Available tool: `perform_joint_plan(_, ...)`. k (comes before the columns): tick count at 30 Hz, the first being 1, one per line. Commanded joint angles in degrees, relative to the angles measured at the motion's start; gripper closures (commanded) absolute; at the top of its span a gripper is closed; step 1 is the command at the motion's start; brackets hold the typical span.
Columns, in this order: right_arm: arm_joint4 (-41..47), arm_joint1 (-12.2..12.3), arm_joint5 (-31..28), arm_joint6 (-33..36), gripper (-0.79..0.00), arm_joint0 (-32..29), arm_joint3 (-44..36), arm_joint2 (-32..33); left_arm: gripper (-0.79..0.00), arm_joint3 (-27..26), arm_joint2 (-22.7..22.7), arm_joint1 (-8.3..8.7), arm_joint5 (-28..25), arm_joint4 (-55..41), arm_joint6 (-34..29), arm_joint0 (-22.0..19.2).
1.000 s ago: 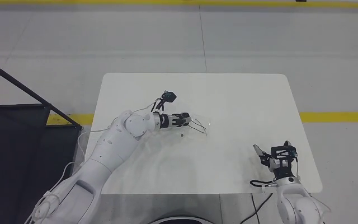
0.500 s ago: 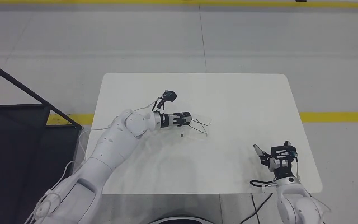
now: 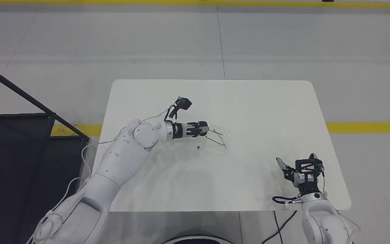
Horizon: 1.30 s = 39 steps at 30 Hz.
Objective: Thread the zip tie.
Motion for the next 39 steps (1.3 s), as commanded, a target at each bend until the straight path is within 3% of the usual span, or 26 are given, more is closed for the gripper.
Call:
perform_joint_plan(1, 0.0, 0.0, 0.0, 0.0, -0.785, 0.0, 0.0, 0.0, 0.0, -0.8, -0.8, 0.37, -0.7, -0.6, -0.7, 0.5)
perform_joint_plan(9, -0.3, 0.0, -0.3, -0.2, -0.785, 0.1, -0.1, -0.1, 0.0, -9.6, -7.5, 3.53, -6.6, -4.2, -5.9, 5.9)
perform_joint_plan(14, -7.7, 0.2, -1.6, -3.8, -0.785, -1.1, -1.4, -0.6, 0.0, -18.8, -13.7, 6.48, -14.0, -12.4, -14.2, 12.9)
perform_joint_plan(19, -16.8, 0.2, 1.8, -5.9, -0.785, -5.6, -8.8, -1.3, 0.0, -28.4, -14.6, 9.95, -14.5, -15.6, -13.8, 18.4)
perform_joint_plan(23, -20.4, 0.1, 3.5, 1.4, -0.785, -8.0, -13.3, -1.0, 0.0, -30.2, -14.3, 13.0, -18.6, -14.7, -9.7, 21.9)
perform_joint_plan(34, -20.3, 0.1, 3.3, 1.3, -0.785, -8.0, -13.3, -1.1, 0.0, -30.7, -14.3, 13.0, -17.8, -13.8, -8.6, 22.4)
perform_joint_plan(39, -21.5, 0.2, -5.1, -2.7, -0.785, -6.9, -14.4, -5.0, 0.0, -30.7, -13.4, 13.02, -19.2, -15.2, -7.3, 22.9)
